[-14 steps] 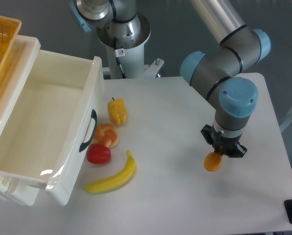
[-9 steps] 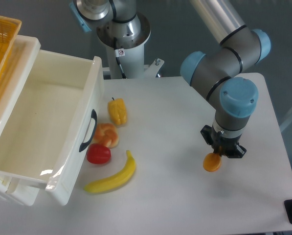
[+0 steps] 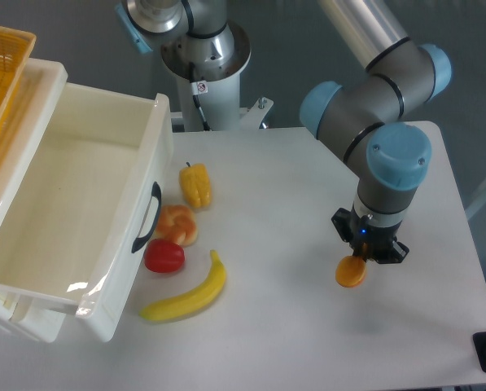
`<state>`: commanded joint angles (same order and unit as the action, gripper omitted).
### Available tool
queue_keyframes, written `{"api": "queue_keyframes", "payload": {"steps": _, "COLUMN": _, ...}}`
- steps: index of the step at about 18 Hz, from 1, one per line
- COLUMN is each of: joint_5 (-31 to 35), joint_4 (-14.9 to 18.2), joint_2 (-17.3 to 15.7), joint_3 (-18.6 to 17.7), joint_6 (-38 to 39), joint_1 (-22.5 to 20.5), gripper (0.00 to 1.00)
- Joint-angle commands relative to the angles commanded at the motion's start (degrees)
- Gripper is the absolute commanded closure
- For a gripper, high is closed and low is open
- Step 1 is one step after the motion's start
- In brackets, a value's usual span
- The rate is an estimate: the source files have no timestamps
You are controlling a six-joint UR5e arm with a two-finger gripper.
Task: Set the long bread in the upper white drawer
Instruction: 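Lift the held bread and carry it over the open white drawer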
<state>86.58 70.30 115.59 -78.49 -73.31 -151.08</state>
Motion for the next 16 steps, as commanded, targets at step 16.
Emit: {"api": "queue_keyframes", "payload": {"steps": 16, "joint_5": -17.0, "joint_4": 9.4, "joint_2": -18.5, "joint_3": -0.1, "joint_6": 31.2, "joint_1": 10.5, "gripper": 1.0}}
